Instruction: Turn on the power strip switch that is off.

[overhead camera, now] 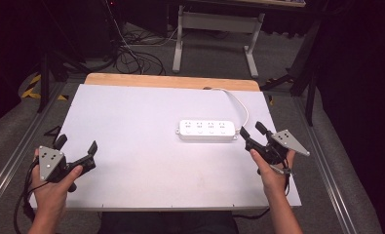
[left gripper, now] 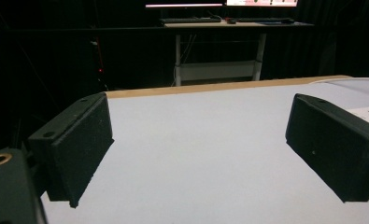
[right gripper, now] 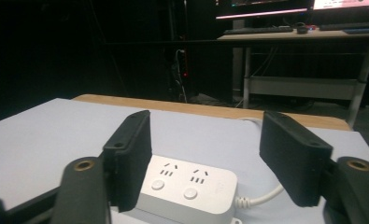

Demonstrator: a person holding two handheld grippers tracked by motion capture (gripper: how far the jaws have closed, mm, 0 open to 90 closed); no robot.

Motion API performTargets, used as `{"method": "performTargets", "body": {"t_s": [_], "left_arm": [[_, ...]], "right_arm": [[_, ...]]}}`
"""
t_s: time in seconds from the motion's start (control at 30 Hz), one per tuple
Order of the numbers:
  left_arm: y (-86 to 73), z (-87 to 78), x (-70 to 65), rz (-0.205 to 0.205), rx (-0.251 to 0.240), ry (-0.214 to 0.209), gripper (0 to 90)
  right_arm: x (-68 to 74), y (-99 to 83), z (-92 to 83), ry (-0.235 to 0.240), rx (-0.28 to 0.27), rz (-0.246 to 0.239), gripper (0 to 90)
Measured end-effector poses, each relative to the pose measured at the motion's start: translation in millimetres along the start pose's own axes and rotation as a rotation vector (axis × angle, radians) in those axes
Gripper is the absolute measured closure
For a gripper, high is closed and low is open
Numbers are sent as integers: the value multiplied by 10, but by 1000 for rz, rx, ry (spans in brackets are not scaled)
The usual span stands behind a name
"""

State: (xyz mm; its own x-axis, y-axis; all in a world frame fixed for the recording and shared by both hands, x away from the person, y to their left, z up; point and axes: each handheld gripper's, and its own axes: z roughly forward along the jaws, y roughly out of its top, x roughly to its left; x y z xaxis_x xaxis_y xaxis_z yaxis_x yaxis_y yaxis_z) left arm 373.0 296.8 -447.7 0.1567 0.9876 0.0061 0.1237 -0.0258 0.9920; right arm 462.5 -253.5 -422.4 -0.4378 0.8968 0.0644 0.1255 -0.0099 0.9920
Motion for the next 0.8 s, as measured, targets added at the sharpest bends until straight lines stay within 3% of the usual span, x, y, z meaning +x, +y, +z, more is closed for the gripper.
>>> {"method": "performTargets", "body": {"t_s": [0.07, 0.2, 0.4, 0.6, 0.8], "left_arm": [[0, 0, -1, 0, -1, 0, 81], [-1, 1, 0, 0, -1, -1, 81], [0, 1, -1, -1, -1, -2, 81], [-1, -1, -7, -1, -1, -4, 81], [2, -1, -3, -2, -4, -2, 81]], "right_arm": [[-5, -1, -9, -31, -15, 13, 228], [-11, -1, -14, -65, -45, 25, 148], [-12, -53, -57, -47, -80, 3, 28], [-18, -99, -81, -1, -94, -9, 7], [-2, -130, -60, 4, -85, -28, 13]]}}
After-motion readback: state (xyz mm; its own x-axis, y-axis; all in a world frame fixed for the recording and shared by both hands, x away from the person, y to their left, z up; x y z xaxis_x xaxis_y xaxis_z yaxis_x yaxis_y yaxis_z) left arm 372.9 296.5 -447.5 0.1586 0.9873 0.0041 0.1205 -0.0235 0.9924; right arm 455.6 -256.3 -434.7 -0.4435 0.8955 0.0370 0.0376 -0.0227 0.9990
